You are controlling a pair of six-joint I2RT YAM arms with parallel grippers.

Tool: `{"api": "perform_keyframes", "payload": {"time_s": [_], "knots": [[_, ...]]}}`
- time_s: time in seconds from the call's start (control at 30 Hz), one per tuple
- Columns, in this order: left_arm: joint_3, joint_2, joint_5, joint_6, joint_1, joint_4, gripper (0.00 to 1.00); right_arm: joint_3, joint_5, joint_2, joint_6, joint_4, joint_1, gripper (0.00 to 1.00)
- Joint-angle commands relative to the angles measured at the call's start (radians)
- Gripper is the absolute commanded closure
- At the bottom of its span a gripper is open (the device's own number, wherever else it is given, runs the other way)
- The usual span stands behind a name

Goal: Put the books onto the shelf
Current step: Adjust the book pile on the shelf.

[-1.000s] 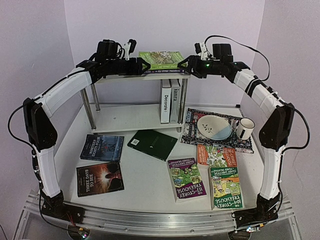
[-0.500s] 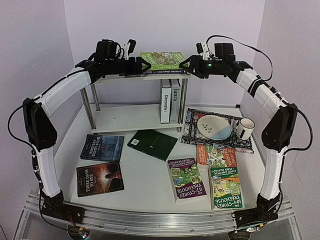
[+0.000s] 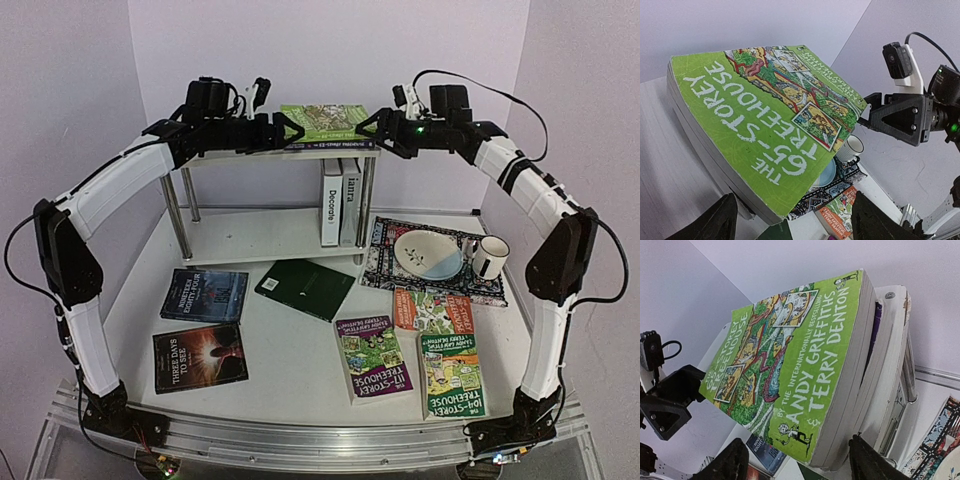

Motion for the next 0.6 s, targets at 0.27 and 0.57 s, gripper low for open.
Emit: {"api": "perform_keyframes", "payload": {"time_s": [0.27, 0.57], "knots": [[-0.074, -0.235, -0.324, 0.118, -0.005, -0.036, 0.0, -0.169, 0.208, -0.211, -0.155, 0.045, -0.006, 0.02], [-0.522, -0.568, -0.132, -0.084, -0.012, 0.02, 0.04, -0.707, 0.182, -0.597, -0.117, 0.085, -0.004, 0.02]]}}
